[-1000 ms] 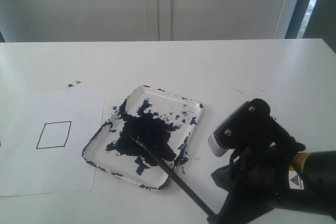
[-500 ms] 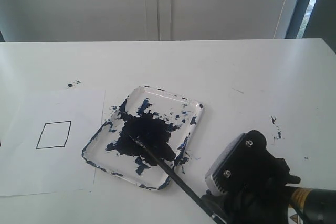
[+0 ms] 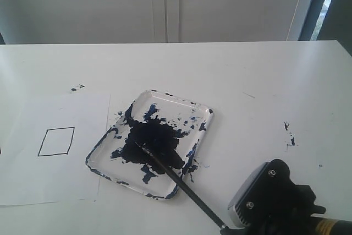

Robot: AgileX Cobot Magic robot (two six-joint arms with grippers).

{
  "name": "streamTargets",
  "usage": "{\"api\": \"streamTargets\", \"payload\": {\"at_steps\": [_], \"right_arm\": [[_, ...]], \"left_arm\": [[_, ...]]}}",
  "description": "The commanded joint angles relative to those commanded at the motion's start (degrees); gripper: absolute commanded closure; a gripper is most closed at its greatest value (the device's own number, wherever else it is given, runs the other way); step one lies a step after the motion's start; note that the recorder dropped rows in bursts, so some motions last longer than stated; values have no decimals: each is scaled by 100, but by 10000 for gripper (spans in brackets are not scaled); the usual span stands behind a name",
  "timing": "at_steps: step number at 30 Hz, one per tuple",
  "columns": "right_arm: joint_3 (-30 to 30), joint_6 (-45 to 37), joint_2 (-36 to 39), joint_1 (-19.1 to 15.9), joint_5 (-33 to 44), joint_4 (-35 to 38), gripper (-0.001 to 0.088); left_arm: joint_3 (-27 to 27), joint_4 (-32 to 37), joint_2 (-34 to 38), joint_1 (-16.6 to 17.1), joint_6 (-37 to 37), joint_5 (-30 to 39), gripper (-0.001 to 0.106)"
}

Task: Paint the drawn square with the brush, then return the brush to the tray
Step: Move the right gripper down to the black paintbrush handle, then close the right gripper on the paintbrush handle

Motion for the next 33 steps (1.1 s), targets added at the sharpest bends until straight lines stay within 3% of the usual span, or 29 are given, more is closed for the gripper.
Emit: {"api": "streamTargets", "payload": {"at_steps": [8,33], "right_arm": [[0,0,454,132,-611,16,516],[0,-28,1161,132,-1270,120,516]], "left_arm": [[0,0,0,0,0,0,1053],[0,0,0,0,0,0,1053]]}}
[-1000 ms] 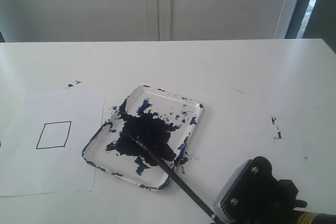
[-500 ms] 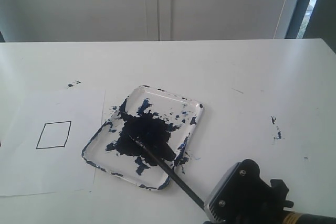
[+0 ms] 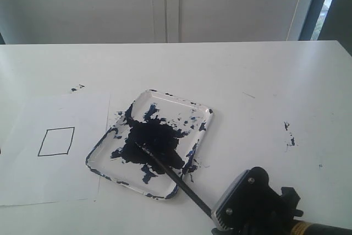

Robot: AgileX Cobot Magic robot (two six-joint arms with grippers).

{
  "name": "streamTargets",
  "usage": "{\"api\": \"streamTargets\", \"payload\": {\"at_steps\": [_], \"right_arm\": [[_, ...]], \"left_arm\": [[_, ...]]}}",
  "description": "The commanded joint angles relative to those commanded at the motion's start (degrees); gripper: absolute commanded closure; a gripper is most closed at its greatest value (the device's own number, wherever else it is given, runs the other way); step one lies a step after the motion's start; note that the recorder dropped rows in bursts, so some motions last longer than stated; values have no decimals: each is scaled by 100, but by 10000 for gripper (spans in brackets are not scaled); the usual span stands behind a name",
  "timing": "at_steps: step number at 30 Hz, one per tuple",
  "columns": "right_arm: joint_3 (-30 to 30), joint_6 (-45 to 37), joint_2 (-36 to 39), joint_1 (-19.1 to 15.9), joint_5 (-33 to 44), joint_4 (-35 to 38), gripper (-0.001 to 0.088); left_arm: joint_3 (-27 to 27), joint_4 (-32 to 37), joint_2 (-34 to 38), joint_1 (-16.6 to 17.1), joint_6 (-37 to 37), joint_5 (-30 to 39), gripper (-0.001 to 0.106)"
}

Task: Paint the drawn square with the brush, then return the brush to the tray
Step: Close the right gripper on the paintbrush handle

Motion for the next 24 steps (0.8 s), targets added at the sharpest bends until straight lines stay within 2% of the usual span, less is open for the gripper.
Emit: {"api": "streamTargets", "payload": {"at_steps": [12,13,15,17,18,24], "right_arm": [[0,0,270,0,-150,27,521],[0,0,280,0,-193,27,540],[-10,0,280,0,-256,27,642],[-10,0,280,0,-303,27,770],[-10,0,280,0,-348,127,862],[-10,64,186,0,-501,151,868]], "left_arm": [[0,0,0,0,0,0,1053],[0,0,0,0,0,0,1053],[0,0,0,0,0,0,1053],[0,0,0,0,0,0,1053],[0,0,0,0,0,0,1053],[0,0,0,0,0,0,1053]]}}
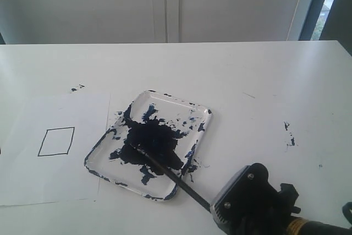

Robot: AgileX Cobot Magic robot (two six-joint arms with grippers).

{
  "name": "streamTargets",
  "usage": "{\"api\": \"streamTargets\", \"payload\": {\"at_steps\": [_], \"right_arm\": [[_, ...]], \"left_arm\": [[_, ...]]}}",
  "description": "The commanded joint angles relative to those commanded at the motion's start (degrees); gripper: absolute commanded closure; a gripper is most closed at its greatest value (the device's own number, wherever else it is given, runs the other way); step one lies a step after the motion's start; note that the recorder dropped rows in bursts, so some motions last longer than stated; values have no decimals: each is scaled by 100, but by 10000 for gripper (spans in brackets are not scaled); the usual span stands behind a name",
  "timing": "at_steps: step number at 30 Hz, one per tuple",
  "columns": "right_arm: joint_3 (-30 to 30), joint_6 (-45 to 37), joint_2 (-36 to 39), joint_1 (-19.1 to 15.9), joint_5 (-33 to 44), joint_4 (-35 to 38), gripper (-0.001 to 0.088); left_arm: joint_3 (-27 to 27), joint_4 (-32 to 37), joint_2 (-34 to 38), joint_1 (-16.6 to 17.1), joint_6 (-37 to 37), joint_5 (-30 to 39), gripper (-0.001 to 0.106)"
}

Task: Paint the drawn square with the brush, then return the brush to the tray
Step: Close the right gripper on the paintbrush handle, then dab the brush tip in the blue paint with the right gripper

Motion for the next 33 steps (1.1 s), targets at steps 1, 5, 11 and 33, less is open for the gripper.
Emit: {"api": "streamTargets", "payload": {"at_steps": [1,5,11,33], "right_arm": [[0,9,-91,0,0,13,868],[0,9,-578,0,74,238,868],[0,-35,-1333,0,536,351,868],[0,-1244,-2187,-344,1149,364,868]], "left_arm": [[0,0,0,0,0,0,1053],[0,0,0,0,0,0,1053],[0,0,0,0,0,0,1053],[0,0,0,0,0,0,1053]]}}
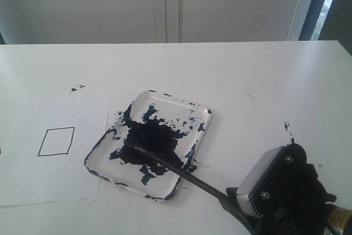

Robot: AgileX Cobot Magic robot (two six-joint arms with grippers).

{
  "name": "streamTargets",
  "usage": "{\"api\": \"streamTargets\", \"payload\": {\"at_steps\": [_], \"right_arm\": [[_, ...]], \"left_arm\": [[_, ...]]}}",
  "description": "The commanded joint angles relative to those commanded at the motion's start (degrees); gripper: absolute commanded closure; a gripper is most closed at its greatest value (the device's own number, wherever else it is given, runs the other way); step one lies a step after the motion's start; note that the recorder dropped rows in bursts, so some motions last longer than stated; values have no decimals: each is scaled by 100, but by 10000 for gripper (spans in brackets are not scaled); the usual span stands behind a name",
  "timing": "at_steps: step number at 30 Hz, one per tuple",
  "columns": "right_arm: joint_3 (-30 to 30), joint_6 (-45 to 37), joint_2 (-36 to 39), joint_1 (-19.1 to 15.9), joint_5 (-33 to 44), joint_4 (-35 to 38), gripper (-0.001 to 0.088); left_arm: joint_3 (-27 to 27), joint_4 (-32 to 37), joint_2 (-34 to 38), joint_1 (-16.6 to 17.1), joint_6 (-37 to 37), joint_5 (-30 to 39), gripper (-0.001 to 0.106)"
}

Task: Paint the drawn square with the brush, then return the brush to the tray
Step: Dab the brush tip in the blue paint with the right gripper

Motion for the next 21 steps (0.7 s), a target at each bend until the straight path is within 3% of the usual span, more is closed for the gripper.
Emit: {"api": "streamTargets", "payload": {"at_steps": [10,16,21], "right_arm": [[-84,49,-589,-526,477,-54,868],[-733,107,-589,-576,1640,-896,868],[-1036,1179,-589,-576,2566,-1855,868]], "left_arm": [[0,0,0,0,0,0,1053],[0,0,0,0,0,0,1053],[0,0,0,0,0,0,1053]]}}
